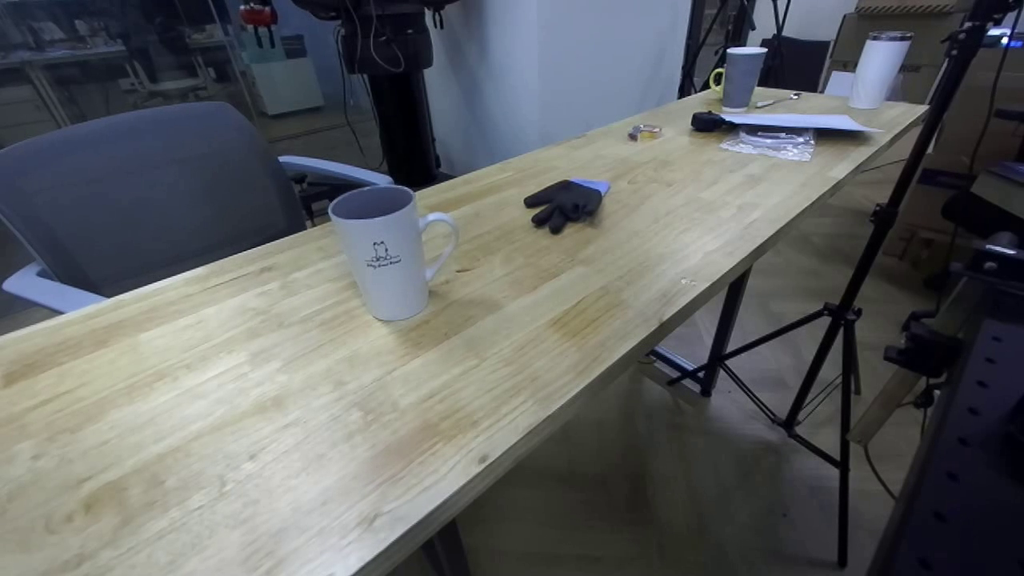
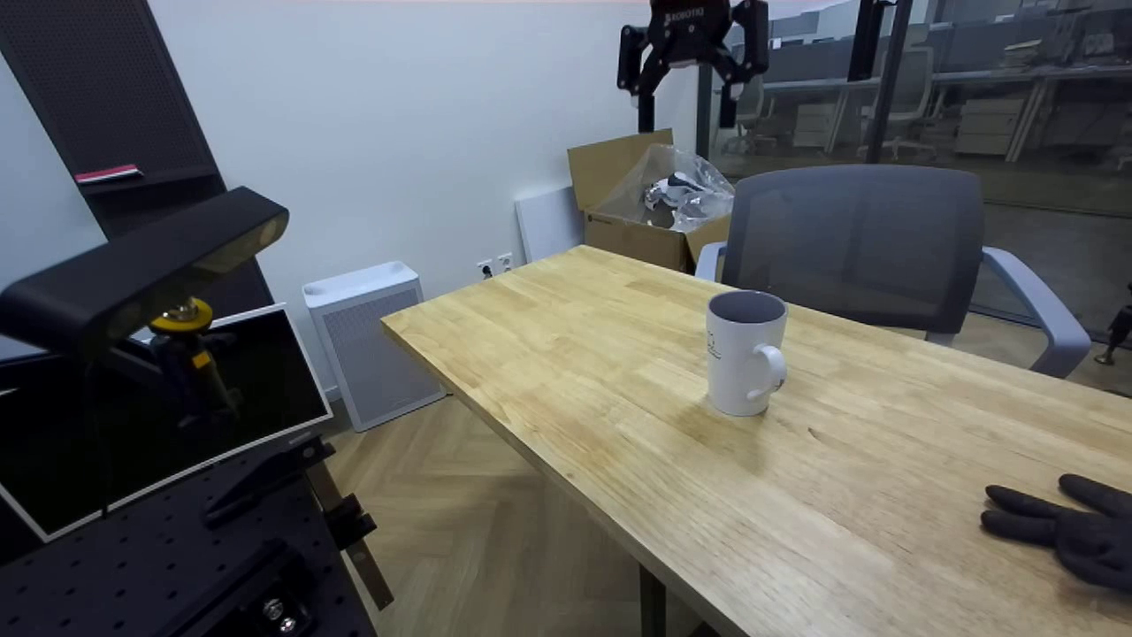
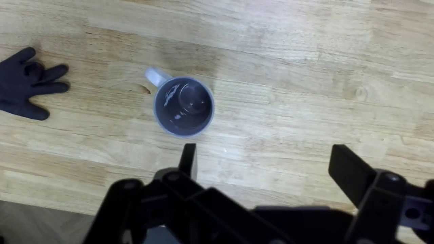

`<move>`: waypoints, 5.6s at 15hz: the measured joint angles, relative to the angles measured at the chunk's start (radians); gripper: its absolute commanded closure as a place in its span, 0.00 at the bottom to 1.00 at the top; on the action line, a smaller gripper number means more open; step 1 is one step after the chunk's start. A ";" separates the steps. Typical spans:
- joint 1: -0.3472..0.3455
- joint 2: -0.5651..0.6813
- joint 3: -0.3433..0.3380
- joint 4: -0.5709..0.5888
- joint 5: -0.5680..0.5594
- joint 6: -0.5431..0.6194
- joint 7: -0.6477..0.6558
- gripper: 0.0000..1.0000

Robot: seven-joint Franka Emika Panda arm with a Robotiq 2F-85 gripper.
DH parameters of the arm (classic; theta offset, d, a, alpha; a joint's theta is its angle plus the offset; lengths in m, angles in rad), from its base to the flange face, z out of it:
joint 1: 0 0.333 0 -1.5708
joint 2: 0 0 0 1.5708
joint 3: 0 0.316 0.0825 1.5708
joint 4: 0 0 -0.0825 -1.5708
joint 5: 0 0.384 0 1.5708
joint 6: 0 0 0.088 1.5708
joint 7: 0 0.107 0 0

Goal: Move the mug to the right

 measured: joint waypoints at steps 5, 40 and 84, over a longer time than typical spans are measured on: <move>0.001 0.045 -0.001 0.002 0.001 0.064 -0.001 0.00; -0.043 0.107 -0.057 -0.190 0.003 0.398 -0.013 0.00; -0.020 0.271 -0.070 -0.160 0.011 0.429 -0.011 0.83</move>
